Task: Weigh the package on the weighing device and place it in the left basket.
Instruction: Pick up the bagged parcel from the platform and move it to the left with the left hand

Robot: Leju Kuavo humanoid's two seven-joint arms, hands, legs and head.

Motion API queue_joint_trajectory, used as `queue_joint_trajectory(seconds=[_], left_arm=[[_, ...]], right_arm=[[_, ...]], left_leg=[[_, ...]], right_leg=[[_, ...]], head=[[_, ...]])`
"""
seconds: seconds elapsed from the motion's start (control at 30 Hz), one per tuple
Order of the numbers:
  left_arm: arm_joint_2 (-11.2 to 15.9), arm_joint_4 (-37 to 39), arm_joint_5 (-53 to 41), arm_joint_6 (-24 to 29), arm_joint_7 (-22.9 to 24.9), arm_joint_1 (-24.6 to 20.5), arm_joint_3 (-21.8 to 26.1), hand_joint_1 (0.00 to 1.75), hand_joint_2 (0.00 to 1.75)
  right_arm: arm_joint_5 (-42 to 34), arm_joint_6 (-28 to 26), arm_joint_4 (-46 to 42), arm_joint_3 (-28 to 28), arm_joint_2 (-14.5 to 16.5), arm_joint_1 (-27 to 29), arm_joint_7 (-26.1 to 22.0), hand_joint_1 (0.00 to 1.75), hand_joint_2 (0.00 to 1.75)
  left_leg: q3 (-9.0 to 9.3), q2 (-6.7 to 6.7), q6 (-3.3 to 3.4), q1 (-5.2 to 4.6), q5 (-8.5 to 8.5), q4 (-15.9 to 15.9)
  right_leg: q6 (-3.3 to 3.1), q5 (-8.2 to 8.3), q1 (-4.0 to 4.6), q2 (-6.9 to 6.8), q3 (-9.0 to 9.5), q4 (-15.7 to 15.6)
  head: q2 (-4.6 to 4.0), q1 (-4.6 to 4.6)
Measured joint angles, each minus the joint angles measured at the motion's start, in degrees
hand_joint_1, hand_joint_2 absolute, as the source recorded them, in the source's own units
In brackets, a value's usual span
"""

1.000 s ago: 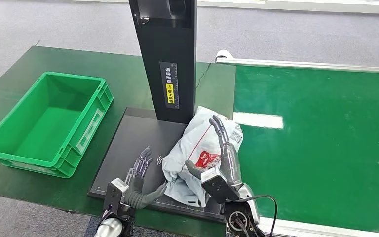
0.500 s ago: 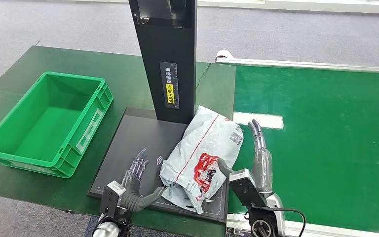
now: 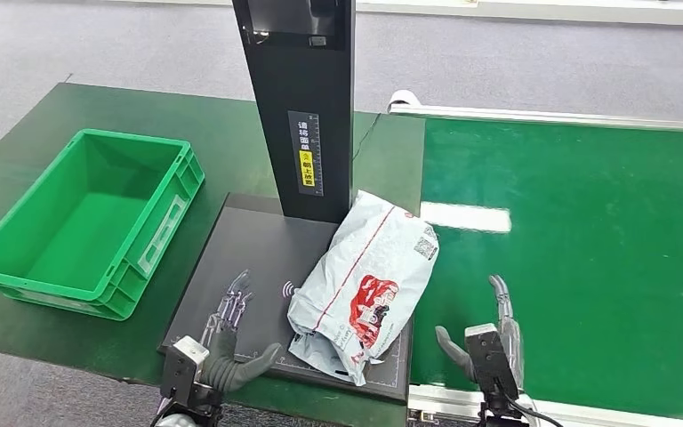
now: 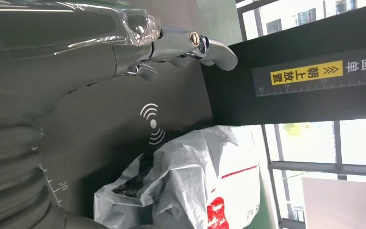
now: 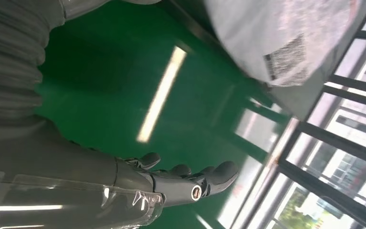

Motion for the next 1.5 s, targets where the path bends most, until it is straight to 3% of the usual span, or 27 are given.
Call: queue_joint_trajectory(seconds=[0.2,0.4,0.73,1.0,1.5], left_arm=[[0.0,-1.1,-2.7,-0.3,0.2,0.4,0.3,0.0,1.75],[0.1,-1.9,-11.6,4.3,0.8,0.9,-0.6,0.0,1.75],[0.3,-2.2,-16.4,6.5,1.9,1.1,-1.9,0.0,1.75],[0.8,-1.1,-33.6,11.0,5.1,0.0,-7.0,0.0,1.75],[1.1,2.5,-44.6,14.1,7.3,-3.3,-14.4,0.0,1.75]], right_arm=[[0.1,0.2,4.9,-2.3,1.3,-0.3,-1.5,0.0,1.75],[1.3,0.7,5.9,-2.8,2.1,-0.7,-1.2,0.0,1.75],[1.3,1.0,6.3,-3.4,2.4,-0.9,-1.1,0.0,1.75],[0.8,2.6,5.9,-3.6,2.7,-0.8,-1.6,0.0,1.75],[1.1,3.3,2.3,-3.4,3.0,-0.2,-1.8,0.0,1.75]], left_leg=[[-0.01,0.0,0.0,0.0,0.0,0.0],[-0.01,0.0,0.0,0.0,0.0,0.0],[0.0,0.0,0.0,0.0,0.0,0.0],[0.0,0.0,0.0,0.0,0.0,0.0],[0.01,0.0,0.0,-0.01,0.0,0.0]], right_leg=[[0.0,0.0,0.0,0.0,-0.01,0.0],[0.0,0.0,0.0,0.0,-0.01,0.0],[0.0,0.0,-0.01,0.0,-0.01,0.0],[0.0,0.0,-0.01,0.0,-0.01,0.0],[0.0,0.0,-0.02,0.0,-0.01,0.0]], head=[[0.0,-0.01],[0.0,0.0],[0.0,-0.01],[0.0,0.0],[0.0,0.0]])
